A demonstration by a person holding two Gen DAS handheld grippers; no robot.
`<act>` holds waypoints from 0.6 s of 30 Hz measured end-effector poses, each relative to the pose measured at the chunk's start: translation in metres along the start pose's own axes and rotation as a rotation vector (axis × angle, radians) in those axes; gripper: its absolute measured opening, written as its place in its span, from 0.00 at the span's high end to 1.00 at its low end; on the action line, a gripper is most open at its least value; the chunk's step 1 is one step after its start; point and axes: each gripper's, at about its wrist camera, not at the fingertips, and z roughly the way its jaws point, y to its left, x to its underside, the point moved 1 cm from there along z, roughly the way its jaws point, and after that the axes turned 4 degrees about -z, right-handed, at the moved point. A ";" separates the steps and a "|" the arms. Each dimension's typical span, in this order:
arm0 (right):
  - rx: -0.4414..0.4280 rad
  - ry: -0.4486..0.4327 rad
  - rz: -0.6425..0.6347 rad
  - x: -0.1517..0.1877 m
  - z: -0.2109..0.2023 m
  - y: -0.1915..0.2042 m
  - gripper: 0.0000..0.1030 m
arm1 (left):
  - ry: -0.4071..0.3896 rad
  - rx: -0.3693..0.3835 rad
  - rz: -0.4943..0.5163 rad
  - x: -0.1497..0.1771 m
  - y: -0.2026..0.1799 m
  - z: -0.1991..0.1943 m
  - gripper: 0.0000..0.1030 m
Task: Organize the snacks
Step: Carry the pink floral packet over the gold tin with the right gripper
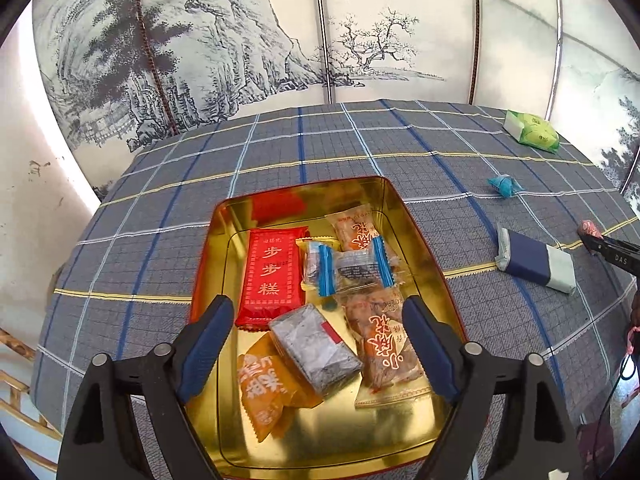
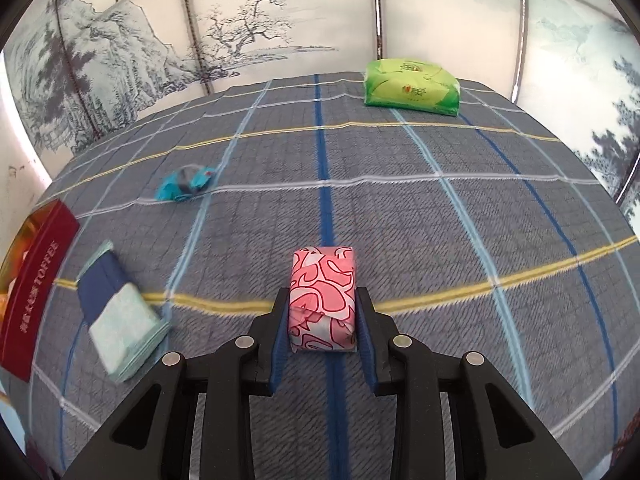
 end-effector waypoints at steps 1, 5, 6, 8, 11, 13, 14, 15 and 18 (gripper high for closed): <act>-0.006 -0.004 0.005 0.004 -0.004 0.004 0.70 | -0.004 -0.003 -0.001 0.001 0.002 -0.002 0.17; -0.043 -0.014 0.027 0.019 -0.017 0.020 0.70 | -0.012 -0.004 -0.009 0.004 0.008 -0.006 0.17; -0.052 -0.016 0.028 0.021 -0.019 0.023 0.70 | -0.011 -0.004 -0.014 0.005 0.010 -0.007 0.17; -0.078 -0.027 0.029 0.026 -0.028 0.034 0.71 | -0.011 -0.001 -0.023 0.007 0.015 -0.008 0.17; -0.122 -0.058 0.019 0.025 -0.047 0.052 0.71 | -0.006 0.003 -0.035 0.010 0.022 -0.009 0.17; -0.156 -0.078 -0.010 0.020 -0.061 0.070 0.73 | -0.006 0.006 -0.044 0.013 0.026 -0.012 0.17; -0.169 -0.086 -0.029 0.017 -0.067 0.079 0.73 | -0.009 0.006 -0.050 0.015 0.030 -0.014 0.17; -0.185 -0.094 -0.051 0.014 -0.073 0.090 0.74 | -0.010 0.003 -0.054 0.016 0.032 -0.016 0.17; -0.231 -0.135 -0.122 0.001 -0.090 0.128 0.74 | -0.012 0.003 -0.067 0.021 0.040 -0.021 0.16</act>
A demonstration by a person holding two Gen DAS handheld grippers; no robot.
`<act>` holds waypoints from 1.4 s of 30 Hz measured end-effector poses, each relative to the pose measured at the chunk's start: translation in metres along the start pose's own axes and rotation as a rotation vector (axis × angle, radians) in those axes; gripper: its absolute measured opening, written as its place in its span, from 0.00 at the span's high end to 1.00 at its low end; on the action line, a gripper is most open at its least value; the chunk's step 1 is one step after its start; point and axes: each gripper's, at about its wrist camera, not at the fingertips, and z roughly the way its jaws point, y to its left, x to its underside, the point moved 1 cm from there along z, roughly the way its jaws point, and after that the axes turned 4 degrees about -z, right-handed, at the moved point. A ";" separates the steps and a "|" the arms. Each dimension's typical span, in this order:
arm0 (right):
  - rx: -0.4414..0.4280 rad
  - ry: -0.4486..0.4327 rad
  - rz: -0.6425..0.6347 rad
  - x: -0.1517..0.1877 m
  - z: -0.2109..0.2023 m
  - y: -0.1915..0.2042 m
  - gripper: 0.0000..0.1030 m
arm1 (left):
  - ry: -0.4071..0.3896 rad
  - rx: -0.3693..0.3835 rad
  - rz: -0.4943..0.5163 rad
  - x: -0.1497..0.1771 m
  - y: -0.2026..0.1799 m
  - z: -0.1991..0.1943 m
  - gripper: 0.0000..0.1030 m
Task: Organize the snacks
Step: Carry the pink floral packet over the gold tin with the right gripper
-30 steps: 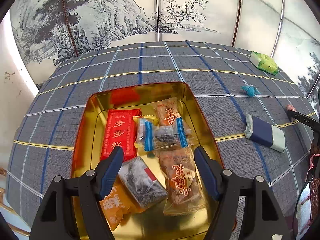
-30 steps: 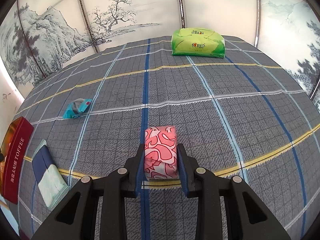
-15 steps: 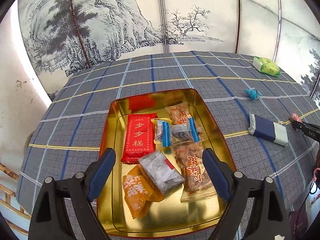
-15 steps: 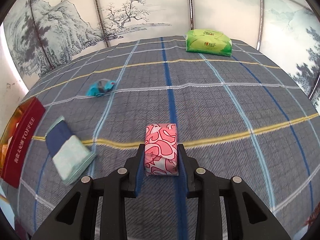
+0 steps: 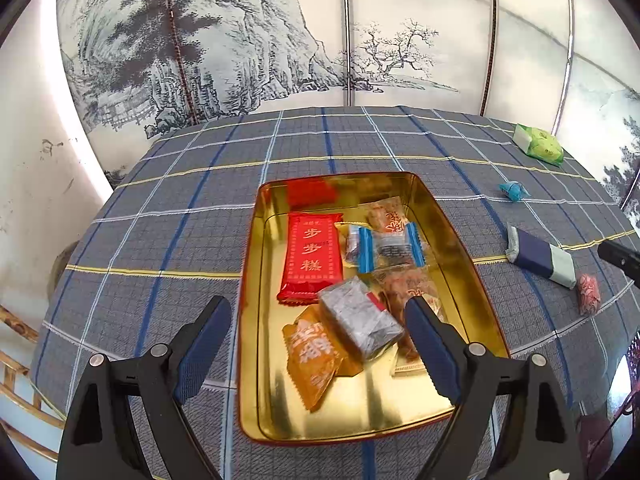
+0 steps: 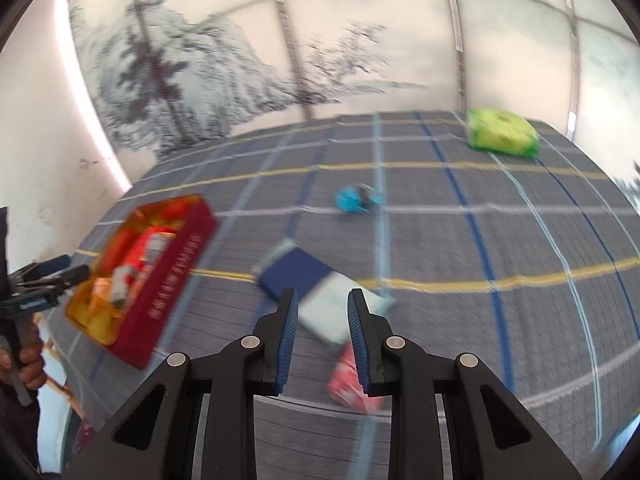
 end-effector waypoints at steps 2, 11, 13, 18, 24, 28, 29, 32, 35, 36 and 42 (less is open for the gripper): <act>0.001 -0.007 -0.053 -0.010 0.002 0.017 0.75 | -0.001 -0.004 -0.010 0.003 0.005 -0.002 0.16; 0.123 0.120 0.004 0.013 -0.005 -0.027 0.61 | -0.004 0.017 -0.041 0.009 0.018 -0.011 0.15; 0.122 0.135 0.066 0.024 -0.001 -0.034 0.45 | -0.002 0.036 -0.046 0.008 0.014 -0.011 0.15; 0.166 0.163 0.110 0.032 0.020 -0.032 0.34 | 0.008 0.043 0.004 0.012 -0.002 -0.012 0.15; 0.173 0.205 0.033 0.050 0.037 -0.036 0.69 | 0.010 0.047 0.005 0.015 -0.003 -0.013 0.14; 0.106 0.155 0.060 0.046 0.012 -0.040 0.71 | -0.010 0.037 0.001 0.013 0.002 -0.018 0.14; 0.080 0.127 0.073 0.040 0.004 -0.038 0.71 | -0.021 0.037 -0.007 0.012 0.004 -0.021 0.14; -0.004 0.068 0.046 0.018 -0.010 -0.014 0.71 | -0.034 0.036 -0.020 0.010 0.010 -0.028 0.14; -0.121 0.039 0.010 -0.005 -0.010 0.022 0.71 | -0.047 0.024 -0.025 0.010 0.016 -0.034 0.14; -0.152 0.037 -0.004 -0.010 -0.008 0.034 0.71 | -0.050 0.020 -0.027 0.011 0.018 -0.036 0.14; -0.291 0.055 -0.102 -0.040 0.024 0.101 0.71 | -0.055 0.002 -0.040 0.016 0.028 -0.042 0.14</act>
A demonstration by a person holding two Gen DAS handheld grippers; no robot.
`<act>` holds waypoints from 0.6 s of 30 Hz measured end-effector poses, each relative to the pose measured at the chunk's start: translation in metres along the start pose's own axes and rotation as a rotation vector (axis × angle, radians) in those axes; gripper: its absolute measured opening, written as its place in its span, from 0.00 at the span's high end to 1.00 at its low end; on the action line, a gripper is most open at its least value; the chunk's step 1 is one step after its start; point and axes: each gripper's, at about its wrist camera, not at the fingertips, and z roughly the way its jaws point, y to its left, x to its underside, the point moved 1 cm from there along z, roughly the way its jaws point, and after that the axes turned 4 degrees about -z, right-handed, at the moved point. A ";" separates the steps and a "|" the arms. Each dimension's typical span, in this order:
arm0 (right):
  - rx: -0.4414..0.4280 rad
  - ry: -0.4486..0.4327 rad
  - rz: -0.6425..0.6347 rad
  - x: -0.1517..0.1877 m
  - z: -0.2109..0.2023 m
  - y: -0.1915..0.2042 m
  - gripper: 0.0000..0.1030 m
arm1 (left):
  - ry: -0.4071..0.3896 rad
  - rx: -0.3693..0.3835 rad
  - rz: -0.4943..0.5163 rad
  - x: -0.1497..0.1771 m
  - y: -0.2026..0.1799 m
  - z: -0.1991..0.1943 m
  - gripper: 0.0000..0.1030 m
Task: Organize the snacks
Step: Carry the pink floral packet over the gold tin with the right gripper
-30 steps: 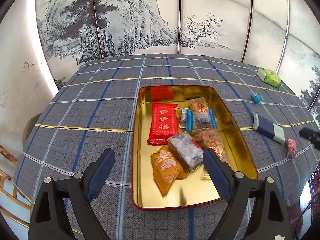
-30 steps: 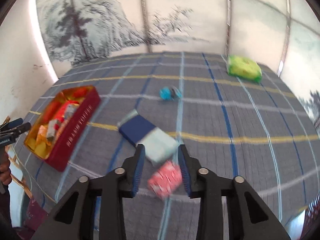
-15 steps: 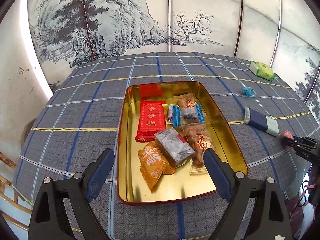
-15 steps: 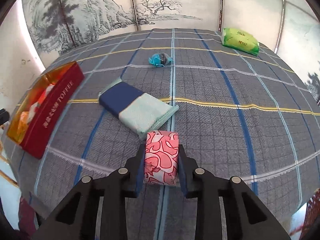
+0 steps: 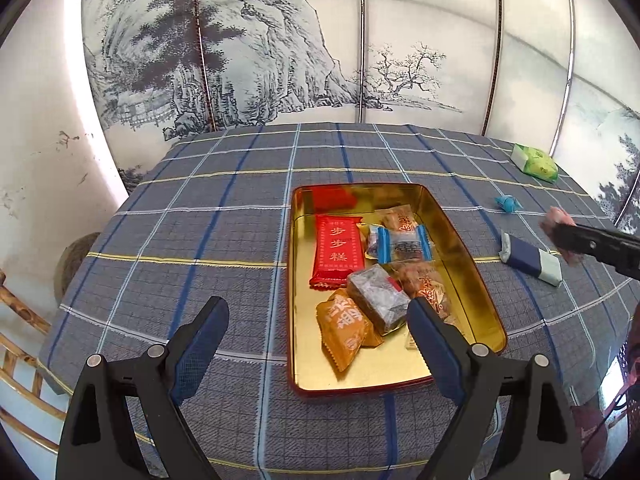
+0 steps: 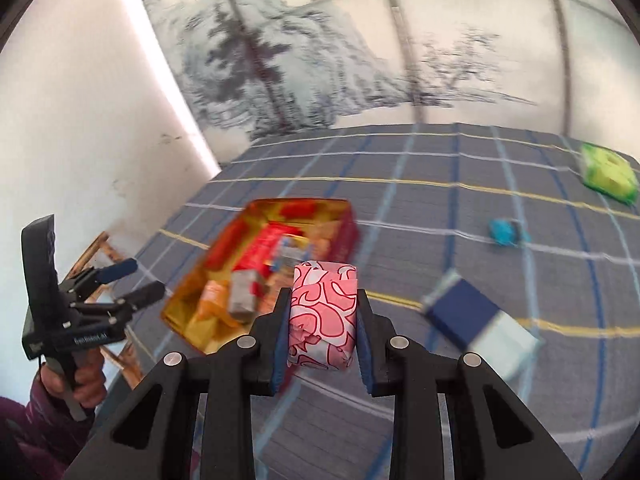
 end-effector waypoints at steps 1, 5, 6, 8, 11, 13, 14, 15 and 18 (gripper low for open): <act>-0.013 0.008 -0.015 -0.005 0.009 0.007 0.71 | 0.000 -0.002 -0.001 0.000 0.001 0.000 0.14; -0.058 0.054 -0.043 -0.018 0.047 0.026 0.71 | -0.003 0.000 -0.011 0.001 0.005 -0.001 0.14; -0.061 0.062 -0.045 -0.021 0.053 0.027 0.71 | -0.004 0.001 -0.011 0.001 0.006 -0.001 0.14; -0.073 0.078 -0.044 -0.023 0.065 0.031 0.71 | -0.004 0.000 -0.008 0.001 0.006 -0.001 0.14; -0.083 0.097 -0.046 -0.029 0.081 0.037 0.71 | -0.004 0.000 -0.008 0.001 0.007 0.000 0.14; -0.091 0.120 -0.044 -0.033 0.094 0.039 0.71 | -0.003 0.001 -0.010 0.002 0.006 0.000 0.14; -0.091 0.129 -0.044 -0.034 0.098 0.040 0.71 | -0.002 0.003 -0.012 0.002 0.007 0.000 0.14; -0.089 0.138 -0.046 -0.035 0.104 0.041 0.71 | -0.003 0.004 -0.013 0.001 0.008 0.000 0.14; -0.096 0.160 -0.047 -0.038 0.119 0.043 0.71 | -0.007 0.000 -0.013 -0.001 0.009 0.000 0.14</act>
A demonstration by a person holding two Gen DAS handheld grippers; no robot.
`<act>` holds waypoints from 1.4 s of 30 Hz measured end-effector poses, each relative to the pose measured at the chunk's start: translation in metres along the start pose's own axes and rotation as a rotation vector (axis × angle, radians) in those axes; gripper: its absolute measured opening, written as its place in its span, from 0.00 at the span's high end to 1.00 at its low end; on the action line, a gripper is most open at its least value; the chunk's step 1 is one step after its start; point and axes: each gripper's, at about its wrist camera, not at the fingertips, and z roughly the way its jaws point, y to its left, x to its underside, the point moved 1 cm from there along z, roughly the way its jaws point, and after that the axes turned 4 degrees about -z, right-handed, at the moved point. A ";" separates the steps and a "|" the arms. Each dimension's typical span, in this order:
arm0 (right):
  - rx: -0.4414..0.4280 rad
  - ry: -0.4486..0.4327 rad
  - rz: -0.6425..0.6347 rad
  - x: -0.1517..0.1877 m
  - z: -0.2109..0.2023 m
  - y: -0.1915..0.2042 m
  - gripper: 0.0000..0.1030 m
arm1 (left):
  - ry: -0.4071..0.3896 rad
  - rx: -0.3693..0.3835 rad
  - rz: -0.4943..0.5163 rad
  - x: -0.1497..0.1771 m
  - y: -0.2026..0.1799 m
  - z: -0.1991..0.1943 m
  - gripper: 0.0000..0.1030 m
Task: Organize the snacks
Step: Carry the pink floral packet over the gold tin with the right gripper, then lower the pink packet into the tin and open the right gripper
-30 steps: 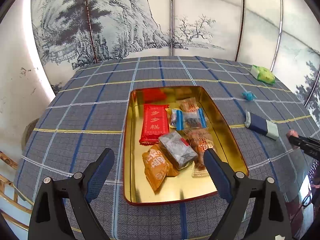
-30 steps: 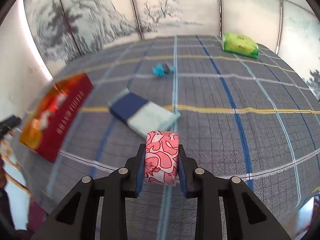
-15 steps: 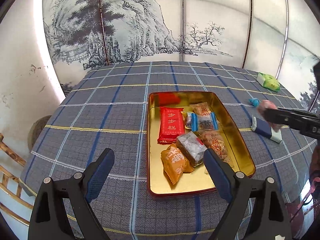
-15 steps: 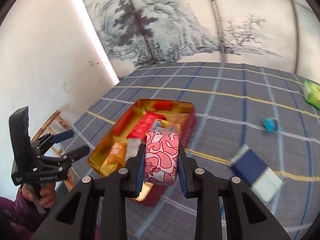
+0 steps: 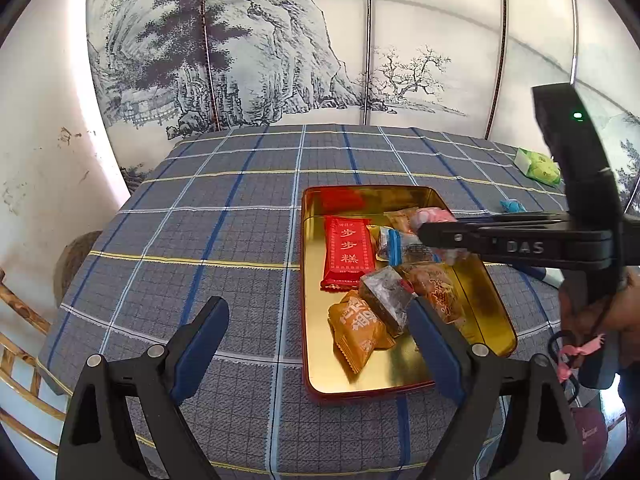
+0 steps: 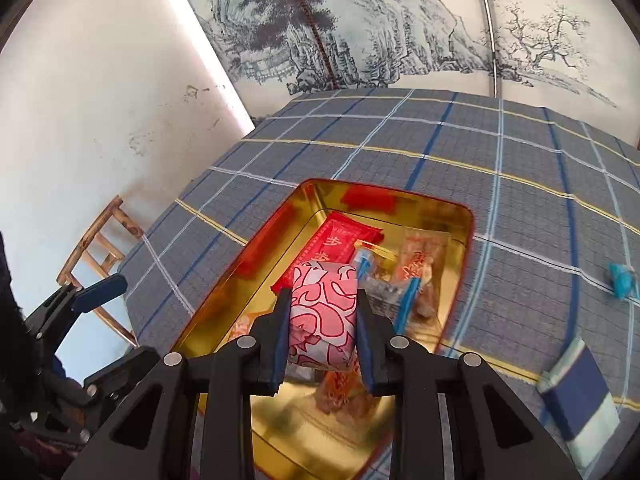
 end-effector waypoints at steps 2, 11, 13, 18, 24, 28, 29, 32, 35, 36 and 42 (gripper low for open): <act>0.007 0.014 -0.007 -0.004 0.011 0.001 0.71 | -0.002 -0.004 0.003 -0.002 0.001 0.001 0.14; 0.008 0.042 0.007 -0.018 0.039 -0.002 0.71 | 0.003 -0.024 0.016 -0.005 0.004 0.008 0.12; 0.009 0.045 0.009 -0.021 0.042 -0.002 0.71 | 0.007 -0.027 0.020 -0.005 0.004 0.010 0.12; 0.024 0.054 0.012 -0.026 0.051 -0.003 0.71 | 0.013 -0.029 0.025 -0.003 0.005 0.013 0.12; 0.025 0.049 0.019 -0.029 0.055 -0.003 0.69 | 0.026 -0.029 0.020 -0.002 0.009 0.017 0.12; 0.007 0.021 0.030 -0.034 0.052 -0.004 0.69 | 0.033 -0.030 0.022 0.000 0.008 0.019 0.12; 0.000 0.011 0.029 -0.034 0.049 -0.003 0.69 | 0.034 -0.030 0.024 0.000 0.008 0.019 0.12; -0.010 -0.006 0.023 -0.034 0.042 -0.001 0.69 | 0.037 -0.029 0.027 0.001 0.007 0.019 0.11; -0.020 -0.037 0.024 -0.028 0.029 -0.001 0.65 | 0.042 -0.030 0.033 0.001 0.005 0.019 0.11; -0.019 -0.049 0.023 -0.026 0.025 -0.001 0.64 | 0.042 -0.032 0.035 0.002 0.004 0.019 0.11; 0.011 -0.095 -0.011 0.000 -0.007 -0.002 0.50 | 0.049 -0.035 0.051 0.003 -0.003 0.019 0.11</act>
